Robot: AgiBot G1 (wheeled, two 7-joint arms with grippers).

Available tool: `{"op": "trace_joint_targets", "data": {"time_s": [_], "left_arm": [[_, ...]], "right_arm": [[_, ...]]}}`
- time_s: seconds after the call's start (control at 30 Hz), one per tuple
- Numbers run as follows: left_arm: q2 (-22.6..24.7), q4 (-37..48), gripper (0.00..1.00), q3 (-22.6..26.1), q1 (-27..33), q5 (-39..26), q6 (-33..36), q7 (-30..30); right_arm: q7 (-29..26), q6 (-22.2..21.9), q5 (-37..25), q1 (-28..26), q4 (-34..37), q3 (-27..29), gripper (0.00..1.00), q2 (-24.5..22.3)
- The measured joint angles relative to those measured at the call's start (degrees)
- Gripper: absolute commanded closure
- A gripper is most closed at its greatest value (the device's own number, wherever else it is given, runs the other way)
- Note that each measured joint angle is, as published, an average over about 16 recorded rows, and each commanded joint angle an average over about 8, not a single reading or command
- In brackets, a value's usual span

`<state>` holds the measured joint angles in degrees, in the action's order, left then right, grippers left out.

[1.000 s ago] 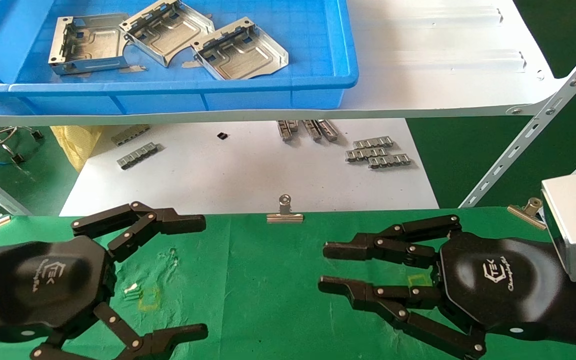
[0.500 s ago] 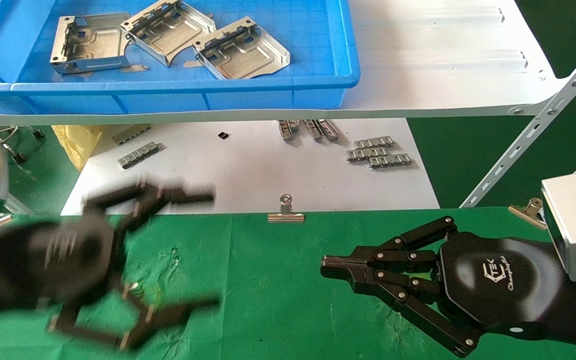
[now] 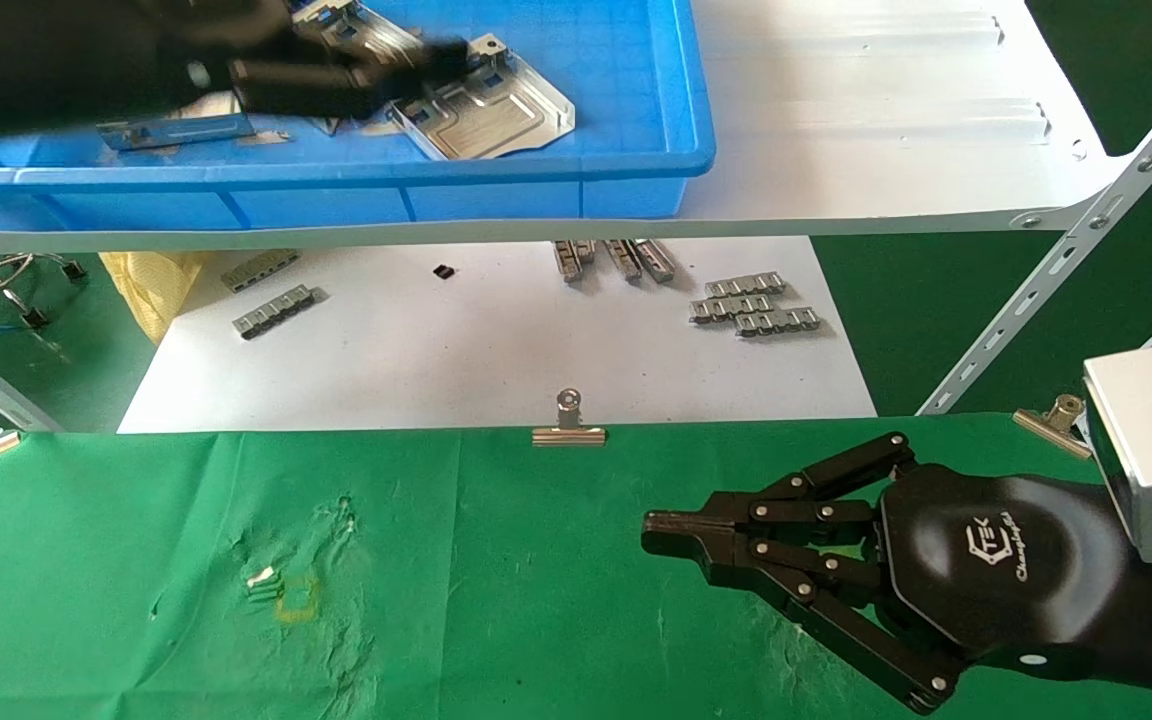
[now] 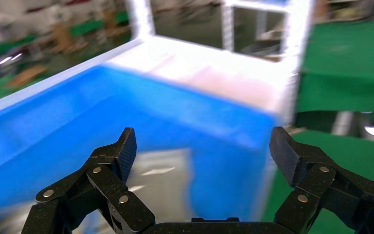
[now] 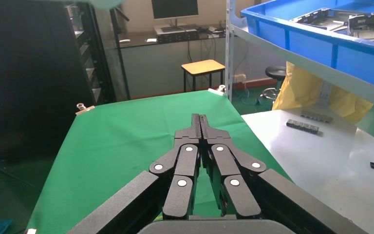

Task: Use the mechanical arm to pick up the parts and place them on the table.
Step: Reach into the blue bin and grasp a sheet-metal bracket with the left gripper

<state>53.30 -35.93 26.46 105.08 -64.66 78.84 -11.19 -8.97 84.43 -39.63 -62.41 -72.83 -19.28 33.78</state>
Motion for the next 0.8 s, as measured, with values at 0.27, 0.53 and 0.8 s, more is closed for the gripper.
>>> {"op": "trace_joint_targets", "data": {"time_s": [0.27, 0.53, 0.8], "left_arm": [[0.79, 14.03, 0.0, 3.17, 8.85, -6.88, -1.02, 2.12], [1.74, 20.93, 0.05, 4.5, 12.01, -9.59, -2.47, 5.08], [5.95, 25.62, 0.93, 5.61, 13.43, -11.76, -8.65, 9.23]], "right_arm": [[0.0, 0.0, 0.01, 0.0, 0.0, -0.01, 1.0, 0.0], [0.01, -0.01, 0.01, 0.0, 0.0, -0.02, 0.66, -0.01], [0.01, -0.01, 0.02, -0.01, 0.0, -0.03, 0.0, -0.01]]}}
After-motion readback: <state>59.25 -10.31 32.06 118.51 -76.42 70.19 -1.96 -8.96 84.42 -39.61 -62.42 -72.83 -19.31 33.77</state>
